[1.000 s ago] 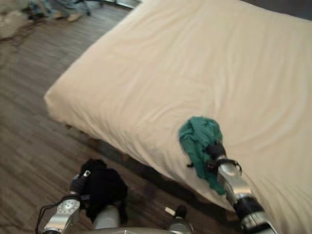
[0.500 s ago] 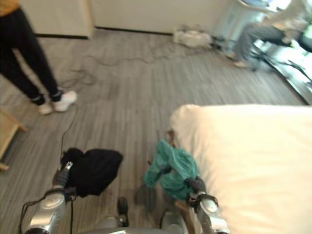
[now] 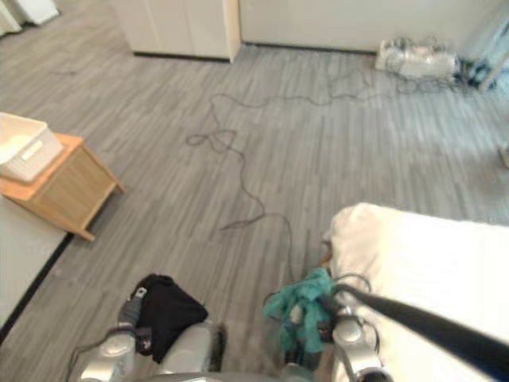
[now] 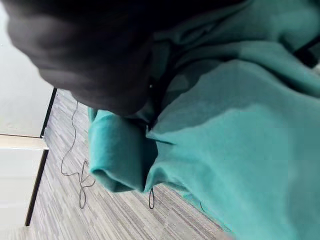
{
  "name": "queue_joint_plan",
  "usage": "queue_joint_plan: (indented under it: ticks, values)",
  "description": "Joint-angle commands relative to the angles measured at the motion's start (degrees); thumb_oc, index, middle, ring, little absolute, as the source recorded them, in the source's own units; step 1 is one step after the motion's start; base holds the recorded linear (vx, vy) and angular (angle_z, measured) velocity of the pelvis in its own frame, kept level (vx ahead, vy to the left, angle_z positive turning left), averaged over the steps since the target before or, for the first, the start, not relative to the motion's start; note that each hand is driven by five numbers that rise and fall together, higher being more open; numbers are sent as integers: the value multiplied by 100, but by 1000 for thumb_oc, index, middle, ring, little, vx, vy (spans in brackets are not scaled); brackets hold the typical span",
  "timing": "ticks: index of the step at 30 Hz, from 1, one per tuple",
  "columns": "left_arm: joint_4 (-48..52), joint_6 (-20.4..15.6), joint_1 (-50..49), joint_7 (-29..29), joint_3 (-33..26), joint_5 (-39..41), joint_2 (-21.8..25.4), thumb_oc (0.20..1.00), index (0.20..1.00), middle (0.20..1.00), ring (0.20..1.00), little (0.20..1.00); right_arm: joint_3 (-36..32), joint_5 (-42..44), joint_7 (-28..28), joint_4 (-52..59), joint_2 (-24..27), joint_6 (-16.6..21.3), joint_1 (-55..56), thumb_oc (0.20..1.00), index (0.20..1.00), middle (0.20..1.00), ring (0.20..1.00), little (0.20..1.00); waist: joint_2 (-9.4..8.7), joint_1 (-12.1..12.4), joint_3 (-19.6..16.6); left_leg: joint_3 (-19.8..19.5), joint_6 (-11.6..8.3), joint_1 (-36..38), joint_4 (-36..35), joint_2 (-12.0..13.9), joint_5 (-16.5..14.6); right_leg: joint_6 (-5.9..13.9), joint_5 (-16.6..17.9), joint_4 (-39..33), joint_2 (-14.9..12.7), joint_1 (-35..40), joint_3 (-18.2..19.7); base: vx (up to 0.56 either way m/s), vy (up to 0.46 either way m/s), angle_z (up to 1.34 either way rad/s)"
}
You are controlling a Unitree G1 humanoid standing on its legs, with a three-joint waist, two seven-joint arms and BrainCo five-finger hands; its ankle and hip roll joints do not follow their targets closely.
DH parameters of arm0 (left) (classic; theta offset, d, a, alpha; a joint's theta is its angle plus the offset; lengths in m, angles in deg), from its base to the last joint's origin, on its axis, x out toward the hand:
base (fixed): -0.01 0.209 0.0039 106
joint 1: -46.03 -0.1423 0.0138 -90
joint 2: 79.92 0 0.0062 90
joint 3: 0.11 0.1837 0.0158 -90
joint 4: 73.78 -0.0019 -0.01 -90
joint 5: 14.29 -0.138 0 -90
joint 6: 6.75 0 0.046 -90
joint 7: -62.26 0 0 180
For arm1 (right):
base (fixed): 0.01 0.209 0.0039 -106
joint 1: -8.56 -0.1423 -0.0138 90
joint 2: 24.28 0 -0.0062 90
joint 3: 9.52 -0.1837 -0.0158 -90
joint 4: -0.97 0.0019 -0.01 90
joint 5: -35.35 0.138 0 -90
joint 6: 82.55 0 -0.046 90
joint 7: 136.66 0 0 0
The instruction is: Tidy up the quilt and then pick up the clothes from the bed and put them into the laundry hamper.
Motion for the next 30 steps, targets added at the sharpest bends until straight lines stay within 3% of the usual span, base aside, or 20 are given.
queue_joint_plan:
  ticks: [1,5,7,8,10,11,12,13,14,16,17,18,19,20,22,25,27,28,29,30]
  values:
    - [453,-288,250,-105,-124,-108,254,200,200,200,200,200,-81,-370,-127,491,111,194,-140,200,200,200,200,200,-500,402,111,632,205,-802,-926,73,825,310,-1114,-1128,265,2073,-208,411,184,-6]
    - [566,-303,114,-97,-282,-127,353,200,200,200,200,200,-10,-621,-65,585,42,186,-234,200,200,200,200,200,-746,612,-77,858,274,-877,-1021,142,1031,456,-1212,-1128,207,2338,-254,420,139,-27]
    - [558,-280,112,-92,-300,-180,449,200,200,200,200,200,-7,-735,-48,568,-30,212,-245,200,200,200,200,200,-970,731,-110,838,442,-933,-713,12,1048,543,-1181,-620,102,2304,-153,481,212,38]
    - [523,-213,144,-86,-322,-249,561,200,200,200,200,200,-54,-800,-40,511,-99,238,-252,200,200,200,200,200,-1239,790,-65,864,699,-704,-677,-246,771,937,-343,614,-124,1970,-137,453,262,12]
    - [573,-150,176,-119,-324,-312,635,200,200,200,200,200,-86,-917,7,568,-107,194,-251,200,200,200,200,200,-1207,686,23,814,918,-204,-878,-364,561,1181,944,2065,-383,1384,-164,487,288,5]
    - [575,-148,178,-118,-324,-312,633,200,200,200,200,200,-87,-918,7,568,-105,192,-253,200,200,200,200,200,-1188,702,12,823,917,-210,-891,-338,578,1177,971,2049,-359,1367,-146,621,288,25]
    - [688,-138,246,-182,-338,-330,768,200,200,200,200,200,-165,-977,12,698,-49,202,-268,200,200,200,200,200,-841,456,115,480,1009,547,-1392,-221,489,1019,909,3222,-239,435,-131,668,241,51]
    - [755,-151,303,-194,-309,-390,800,200,200,200,200,200,-196,-994,24,761,-17,218,-239,200,200,200,200,200,-715,313,157,319,990,889,-1645,-223,466,920,544,3293,-120,6,-142,668,234,77]
    - [756,-150,305,-194,-310,-391,795,200,200,200,200,200,-197,-995,25,764,-12,216,-239,200,200,200,200,200,-702,305,157,308,984,891,-1665,-212,487,907,549,3291,-110,5,-159,731,110,111]
    - [880,-212,476,-186,-197,-484,797,200,200,200,200,200,-316,-1032,24,874,123,239,-124,200,200,200,200,200,-632,-190,229,-230,837,1653,-1866,-360,76,731,-9,2145,109,-712,-271,719,62,105]
    - [877,-213,479,-187,-198,-485,793,200,200,200,200,200,-318,-1033,25,877,126,237,-124,200,200,200,200,200,-608,-217,230,-260,830,1647,-1869,-337,92,721,28,2084,130,-678,-312,470,-16,112]
    - [890,-221,529,-184,-167,-547,794,200,200,200,200,200,-404,-1049,1,958,191,237,-60,200,200,200,200,200,-660,-350,229,-413,752,1898,-1907,-403,-122,714,-14,1317,82,-806,-246,764,-154,139]
    - [876,-249,641,-238,-185,-665,788,200,200,200,200,200,-562,-1053,-79,1007,254,219,29,200,200,200,200,200,-703,-615,229,-674,542,2294,-1935,-335,-498,847,416,-262,-215,-1256,-197,1092,-179,98]
    - [842,-253,688,-262,-179,-730,750,200,200,200,200,200,-586,-1073,-97,1057,256,183,60,200,200,200,200,200,-595,-761,192,-792,445,2512,-1935,-177,-739,959,642,-806,-284,-1403,-185,1142,-197,100]
    - [767,-294,692,-313,-206,-880,673,200,200,200,200,200,-593,-1210,-47,1136,247,125,139,200,200,200,200,200,-527,-1011,134,-976,336,3021,-1935,-28,-1145,1115,862,-937,-426,-1734,-68,880,-92,132]
    - [679,-343,561,-286,-221,-841,580,200,200,200,200,200,-538,-1300,25,1144,291,141,241,200,200,200,200,200,-523,-1107,17,-1155,298,3468,-1892,100,-1203,1107,1045,-655,-351,-1573,92,660,-113,77]
    - [659,-334,244,-167,-338,-634,522,200,200,200,200,200,-456,-1324,129,1104,448,134,169,200,200,200,200,200,-507,-1070,-51,-1105,170,2880,393,292,-149,758,1104,-430,-135,-1088,144,615,-243,69]
    - [659,-334,243,-166,-339,-634,523,200,200,200,200,200,-454,-1324,129,1103,447,135,168,200,200,200,200,200,-513,-1078,-57,-1113,171,2868,395,286,-146,759,1106,-430,-144,-1094,140,567,-387,39]
    - [706,-340,60,-95,-447,-281,504,200,200,200,200,200,-470,-1242,170,1143,541,110,98,200,200,200,200,200,-711,-752,143,-1217,371,1775,2525,121,502,372,936,-566,-53,-512,71,502,-389,-5]
    - [769,-360,9,-70,-458,-185,509,200,200,200,200,200,-487,-1129,127,1152,603,130,33,200,200,200,200,200,-832,-497,296,-1238,480,1111,3349,-108,382,254,787,-725,-51,-142,70,684,-437,-30]
